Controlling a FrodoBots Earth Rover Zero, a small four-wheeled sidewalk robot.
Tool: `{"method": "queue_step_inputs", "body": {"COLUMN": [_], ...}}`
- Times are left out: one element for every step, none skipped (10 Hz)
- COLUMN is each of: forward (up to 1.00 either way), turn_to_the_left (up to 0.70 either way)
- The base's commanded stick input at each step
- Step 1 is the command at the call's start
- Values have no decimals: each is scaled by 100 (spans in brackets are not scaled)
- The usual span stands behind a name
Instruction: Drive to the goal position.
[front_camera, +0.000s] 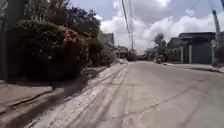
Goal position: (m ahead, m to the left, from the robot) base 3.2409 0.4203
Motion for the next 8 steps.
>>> {"method": "queue_step_inputs", "body": {"forward": [100, 100, 100, 100, 100, 100, 100, 100], "turn_to_the_left": [-35, -24, -13, -4, -1, 0, 0, 0]}}
